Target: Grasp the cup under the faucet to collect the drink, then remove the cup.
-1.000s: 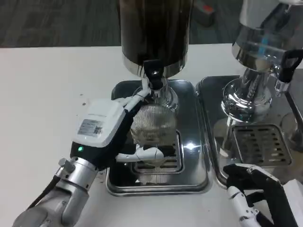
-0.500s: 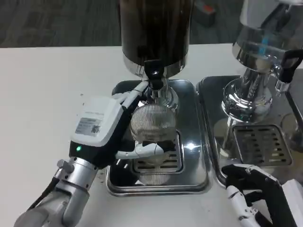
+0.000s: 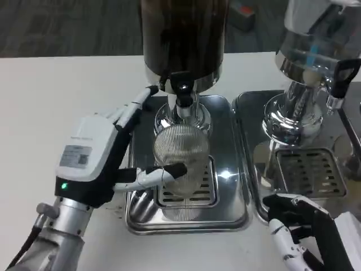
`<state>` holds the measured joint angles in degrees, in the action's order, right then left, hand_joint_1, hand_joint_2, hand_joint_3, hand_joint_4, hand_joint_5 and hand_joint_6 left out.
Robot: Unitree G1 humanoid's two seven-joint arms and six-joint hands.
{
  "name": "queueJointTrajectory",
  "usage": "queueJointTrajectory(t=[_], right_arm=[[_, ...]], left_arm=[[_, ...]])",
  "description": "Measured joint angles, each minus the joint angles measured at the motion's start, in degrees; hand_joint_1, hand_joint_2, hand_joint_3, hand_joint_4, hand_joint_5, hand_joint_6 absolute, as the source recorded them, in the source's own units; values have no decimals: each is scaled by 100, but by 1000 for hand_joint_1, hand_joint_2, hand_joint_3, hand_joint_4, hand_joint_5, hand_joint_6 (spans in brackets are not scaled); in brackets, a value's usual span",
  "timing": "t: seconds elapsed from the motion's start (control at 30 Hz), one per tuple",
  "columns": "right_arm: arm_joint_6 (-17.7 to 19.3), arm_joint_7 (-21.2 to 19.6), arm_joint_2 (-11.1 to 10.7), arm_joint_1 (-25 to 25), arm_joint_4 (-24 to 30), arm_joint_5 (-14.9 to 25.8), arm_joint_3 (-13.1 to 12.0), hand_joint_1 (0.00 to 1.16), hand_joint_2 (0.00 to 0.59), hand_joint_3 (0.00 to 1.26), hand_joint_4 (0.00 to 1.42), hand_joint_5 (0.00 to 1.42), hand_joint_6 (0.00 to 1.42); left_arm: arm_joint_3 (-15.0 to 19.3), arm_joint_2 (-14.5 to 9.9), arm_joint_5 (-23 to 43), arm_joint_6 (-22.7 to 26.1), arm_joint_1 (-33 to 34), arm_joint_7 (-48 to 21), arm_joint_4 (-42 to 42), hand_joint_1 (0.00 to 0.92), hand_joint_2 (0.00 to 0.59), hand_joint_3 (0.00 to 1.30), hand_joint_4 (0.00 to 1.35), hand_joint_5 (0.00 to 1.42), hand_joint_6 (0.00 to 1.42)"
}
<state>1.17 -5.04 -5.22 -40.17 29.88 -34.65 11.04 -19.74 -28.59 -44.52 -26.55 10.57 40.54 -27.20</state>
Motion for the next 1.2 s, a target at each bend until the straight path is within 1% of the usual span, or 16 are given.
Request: queueJointTrajectory(t=[0.1, 0.2, 0.3, 0.37, 0.5, 0.57, 0.63, 0.67, 0.77, 0.8, 0.93, 1.0, 1.03, 1.1, 1.13, 1.2], right_arm=[[-16, 3, -16, 28, -28, 17, -9, 226, 443, 427, 361, 397, 492], [-15, 4, -25, 73, -36, 27, -7, 226, 443, 427, 361, 397, 492], [-15, 3, -40, 133, -67, 35, -9, 226, 443, 427, 361, 397, 492], [-15, 4, -54, 177, -88, 46, -17, 226, 443, 427, 361, 397, 492], [-15, 4, -77, 294, -159, 89, -11, 226, 443, 427, 361, 397, 492], [-15, 4, -91, 341, -214, 108, -4, 226, 443, 427, 361, 397, 492], [-15, 5, -120, 406, -264, 124, -5, 226, 443, 427, 361, 397, 492], [-15, 5, -124, 417, -265, 127, -5, 226, 443, 427, 361, 397, 492], [-15, 5, -158, 500, -305, 141, -3, 226, 443, 427, 361, 397, 492], [-15, 5, -161, 517, -319, 141, -2, 226, 443, 427, 361, 397, 492], [-15, 4, -173, 589, -424, 156, 11, 226, 443, 427, 361, 397, 492], [-15, 4, -175, 604, -464, 175, 12, 226, 443, 427, 361, 397, 492], [-15, 3, -176, 609, -477, 197, 11, 226, 443, 427, 361, 397, 492], [-14, 0, -176, 631, -494, 230, 14, 226, 444, 427, 361, 397, 492], [-14, 0, -177, 642, -500, 233, 18, 227, 446, 427, 361, 398, 492], [-14, -23, -175, 661, -528, 234, 33, 228, 448, 427, 361, 398, 492]], left_arm=[[279, -124, 219, -130, -273, -135, 363, 14, 40, 197, 330, 437, 616], [597, -300, 611, -473, -559, -349, 796, 1, 44, 211, 314, 416, 612], [1062, -492, 988, -780, -815, -597, 1207, 0, 42, 224, 313, 415, 612], [1299, -556, 1136, -884, -882, -745, 1365, 0, 42, 236, 319, 423, 628], [1704, -640, 1511, -1042, -1036, -1156, 1624, 0, 64, 282, 348, 438, 653], [1786, -639, 1658, -1104, -1054, -1343, 1656, 0, 77, 297, 352, 435, 650], [1915, -636, 2163, -1297, -1039, -1744, 1653, 0, 89, 317, 361, 425, 649], [1931, -636, 2280, -1358, -1018, -1844, 1636, 0, 92, 327, 358, 410, 625], [1916, -626, 3360, -1746, -741, -2779, 1273, 0, 95, 346, 343, 379, 570], [1913, -622, 3594, -1812, -662, -2993, 1184, 0, 94, 359, 352, 371, 566], [1931, -505, 5087, -2075, -249, -4431, 757, 0, 94, 417, 390, 392, 533], [1939, -447, 5572, -2073, -151, -4981, 659, 0, 91, 438, 403, 393, 508], [1954, -406, 5962, -2041, -77, -5412, 607, 0, 90, 440, 405, 393, 505], [2009, -344, 6477, -1929, 57, -6042, 552, 0, 83, 444, 405, 392, 483], [2059, -314, 6681, -1845, 120, -6289, 539, 0, 81, 447, 399, 389, 475], [2193, -273, 7273, -1422, 325, -7091, 513, 0, 90, 444, 385, 370, 444]])
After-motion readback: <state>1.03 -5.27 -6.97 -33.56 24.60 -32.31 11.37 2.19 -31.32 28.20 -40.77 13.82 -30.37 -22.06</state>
